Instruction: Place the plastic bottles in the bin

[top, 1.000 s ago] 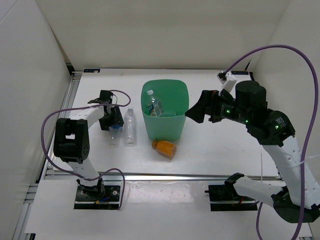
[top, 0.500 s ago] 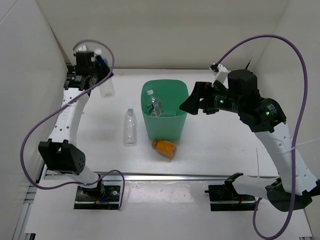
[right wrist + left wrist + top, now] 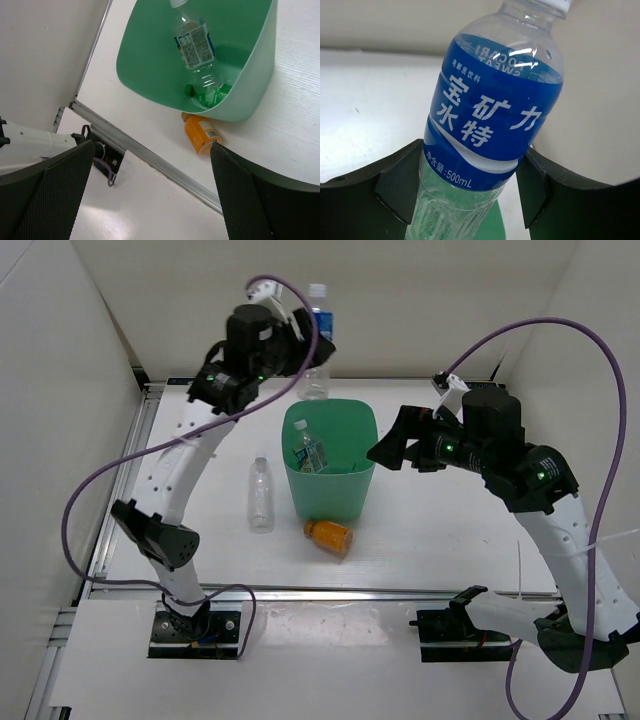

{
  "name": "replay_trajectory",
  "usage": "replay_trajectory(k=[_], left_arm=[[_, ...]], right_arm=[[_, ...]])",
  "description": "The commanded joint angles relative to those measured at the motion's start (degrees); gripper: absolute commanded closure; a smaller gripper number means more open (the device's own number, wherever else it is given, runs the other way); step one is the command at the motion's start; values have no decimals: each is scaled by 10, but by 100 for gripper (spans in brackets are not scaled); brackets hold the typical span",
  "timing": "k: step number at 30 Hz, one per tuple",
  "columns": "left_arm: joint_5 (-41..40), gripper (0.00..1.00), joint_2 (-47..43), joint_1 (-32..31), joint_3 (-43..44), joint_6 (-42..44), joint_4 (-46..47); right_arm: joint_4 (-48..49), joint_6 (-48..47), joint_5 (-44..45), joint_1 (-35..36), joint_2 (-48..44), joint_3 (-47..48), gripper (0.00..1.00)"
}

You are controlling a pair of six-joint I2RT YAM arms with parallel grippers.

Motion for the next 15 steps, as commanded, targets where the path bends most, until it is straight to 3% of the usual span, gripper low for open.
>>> replay_trajectory(k=[1, 4, 8, 9, 10, 12, 15], left_arm=[[0, 61, 9, -50, -15, 6, -8], [-32, 60, 3, -86, -37, 13, -8], [-33, 48, -8, -91, -71, 23, -8], [-33, 41, -8, -91, -76, 23, -8], [-33, 23, -21, -91, -82, 23, -8], [-33, 0, -36, -97, -89, 23, -8], [-39, 0, -77, -102, -104, 42, -8]], right_arm=[[-1, -11, 36, -5, -21, 13, 0], [-7, -16, 43, -5, -33, 13, 0], [-7, -16, 49, -5, -43, 1, 0], [-7, -24, 49, -5, -43, 1, 0], [-12, -29, 43, -5, -43, -6, 0], [-12, -50, 43, -5, -43, -6, 0], [-18, -87, 49, -5, -49, -17, 0]])
